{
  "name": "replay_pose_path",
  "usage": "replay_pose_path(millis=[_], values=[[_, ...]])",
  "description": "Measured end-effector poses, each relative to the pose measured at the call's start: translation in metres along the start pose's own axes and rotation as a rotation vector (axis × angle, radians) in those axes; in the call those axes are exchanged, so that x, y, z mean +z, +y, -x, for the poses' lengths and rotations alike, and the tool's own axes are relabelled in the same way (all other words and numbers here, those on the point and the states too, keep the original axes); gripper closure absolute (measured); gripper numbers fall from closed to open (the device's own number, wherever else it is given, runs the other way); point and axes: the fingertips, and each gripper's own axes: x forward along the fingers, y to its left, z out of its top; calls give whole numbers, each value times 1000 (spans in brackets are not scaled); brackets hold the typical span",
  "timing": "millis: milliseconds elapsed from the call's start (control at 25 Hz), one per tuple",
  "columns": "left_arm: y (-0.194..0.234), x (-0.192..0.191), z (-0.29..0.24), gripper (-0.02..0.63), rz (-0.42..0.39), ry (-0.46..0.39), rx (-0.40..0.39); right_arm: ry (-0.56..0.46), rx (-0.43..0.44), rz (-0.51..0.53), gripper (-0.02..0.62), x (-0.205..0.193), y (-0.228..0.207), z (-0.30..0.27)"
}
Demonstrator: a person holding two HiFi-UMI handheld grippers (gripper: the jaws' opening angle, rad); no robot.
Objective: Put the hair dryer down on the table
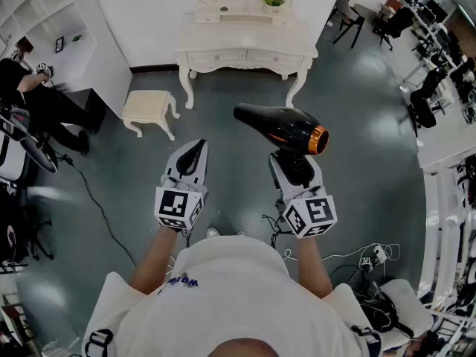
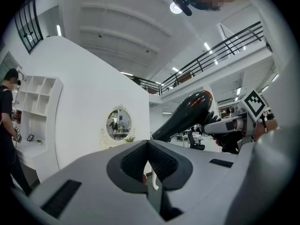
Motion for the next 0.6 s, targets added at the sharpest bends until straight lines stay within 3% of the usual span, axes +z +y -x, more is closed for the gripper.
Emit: replay_pose_path(millis=[600], values=[[-2,-5,-3,598,1,15,-5,6,-2,0,327,-4,-4,0]])
